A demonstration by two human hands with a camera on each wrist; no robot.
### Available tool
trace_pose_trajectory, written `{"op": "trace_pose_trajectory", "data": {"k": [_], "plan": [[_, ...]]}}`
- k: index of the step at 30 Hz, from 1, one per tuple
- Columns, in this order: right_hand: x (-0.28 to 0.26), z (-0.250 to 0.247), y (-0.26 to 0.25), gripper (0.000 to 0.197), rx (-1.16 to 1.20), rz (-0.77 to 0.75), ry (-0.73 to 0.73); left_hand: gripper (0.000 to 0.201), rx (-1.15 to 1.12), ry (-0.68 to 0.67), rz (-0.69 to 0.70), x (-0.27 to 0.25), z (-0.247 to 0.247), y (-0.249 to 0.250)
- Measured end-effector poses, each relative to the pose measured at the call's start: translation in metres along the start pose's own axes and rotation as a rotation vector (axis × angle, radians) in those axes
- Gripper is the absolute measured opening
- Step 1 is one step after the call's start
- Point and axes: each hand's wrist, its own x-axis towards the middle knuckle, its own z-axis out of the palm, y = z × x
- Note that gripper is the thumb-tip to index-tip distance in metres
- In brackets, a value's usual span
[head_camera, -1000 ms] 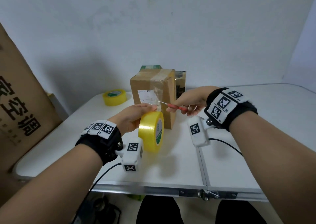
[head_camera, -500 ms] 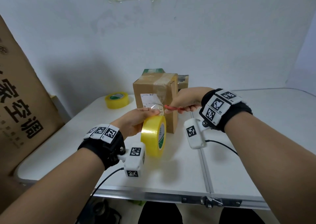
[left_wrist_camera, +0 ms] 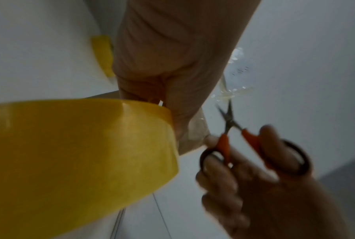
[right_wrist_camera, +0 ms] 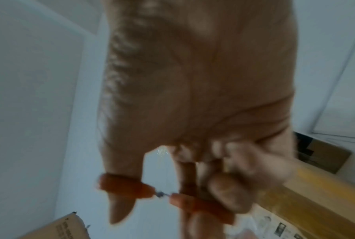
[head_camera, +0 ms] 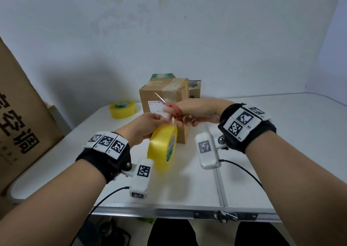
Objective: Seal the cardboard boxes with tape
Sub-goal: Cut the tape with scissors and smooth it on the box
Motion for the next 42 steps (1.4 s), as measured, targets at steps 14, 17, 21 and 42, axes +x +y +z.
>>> {"op": "trace_pose_trajectory", "data": {"k": [14,17,21,42], "plan": [[-0.007,-0.018,0.104,0.025,-0.422,0.435,0.572,0.016,1.155,-0.239,0.169,-0.014,0.028,-0.012],[-0.008,-0.012,0.114,0.03,-0.474,0.566,0.4,0.015,1.22,-0.213,0.234,-0.015,0.03,-0.015],[-0.001,-0.008,0.117,0.027,-0.517,0.589,0.364,0.02,1.439,-0.187,0.278,-0.019,0.034,-0.005],[0.08,-0.036,0.013,0.04,-0.635,-0.441,0.696,0.039,0.7,0.438,0.575,0.049,-0.058,0.018]]}}
